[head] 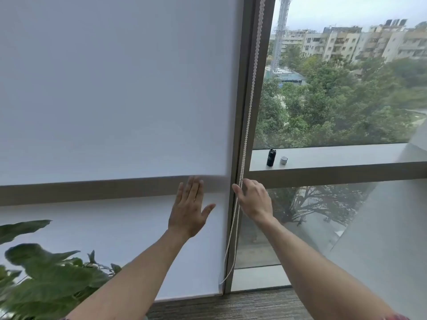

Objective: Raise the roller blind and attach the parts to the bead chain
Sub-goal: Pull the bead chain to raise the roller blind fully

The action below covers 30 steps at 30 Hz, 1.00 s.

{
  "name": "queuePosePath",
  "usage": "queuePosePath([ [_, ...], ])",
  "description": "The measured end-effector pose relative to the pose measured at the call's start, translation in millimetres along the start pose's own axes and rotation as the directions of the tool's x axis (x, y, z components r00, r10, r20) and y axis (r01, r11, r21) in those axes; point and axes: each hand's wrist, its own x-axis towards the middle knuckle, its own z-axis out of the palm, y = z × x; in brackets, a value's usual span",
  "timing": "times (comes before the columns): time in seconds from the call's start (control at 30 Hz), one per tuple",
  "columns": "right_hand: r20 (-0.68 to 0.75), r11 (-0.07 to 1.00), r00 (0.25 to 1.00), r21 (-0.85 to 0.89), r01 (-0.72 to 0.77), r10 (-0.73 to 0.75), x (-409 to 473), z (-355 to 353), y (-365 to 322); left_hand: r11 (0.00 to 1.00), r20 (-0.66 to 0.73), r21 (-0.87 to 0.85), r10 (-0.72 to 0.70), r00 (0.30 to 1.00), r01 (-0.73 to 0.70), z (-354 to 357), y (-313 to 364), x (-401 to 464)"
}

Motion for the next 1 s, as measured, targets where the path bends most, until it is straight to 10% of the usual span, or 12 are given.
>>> queuePosePath([
  [0.23,0.052,0.835,0.996,0.543,-0.088,0.071,32.2,-8.5,-22.3,0.937,0.166,-0.337,-0.033,0.986,0.088,4.9,11.8,-1.5],
  [0.4,0.073,0.756,0.993,0.655,0.019,-0.088,31.1,-13.4,-31.2,0.827,0.202,-0.534,-0.076,0.976,0.175,-3.5,24.7,5.3],
  [0.7,0.067,0.716,0.995,0.698,0.010,-0.079,6.2,5.6,-17.0,0.265,0.063,-0.952,-0.321,0.945,0.154,-49.6,57.9,34.5],
  [1.0,0.020,0.716,0.995,0.695,0.059,-0.101,-27.9,19.3,-14.0,0.199,-0.117,-0.977,-0.227,0.967,-0.072,-91.0,81.9,67.6],
])
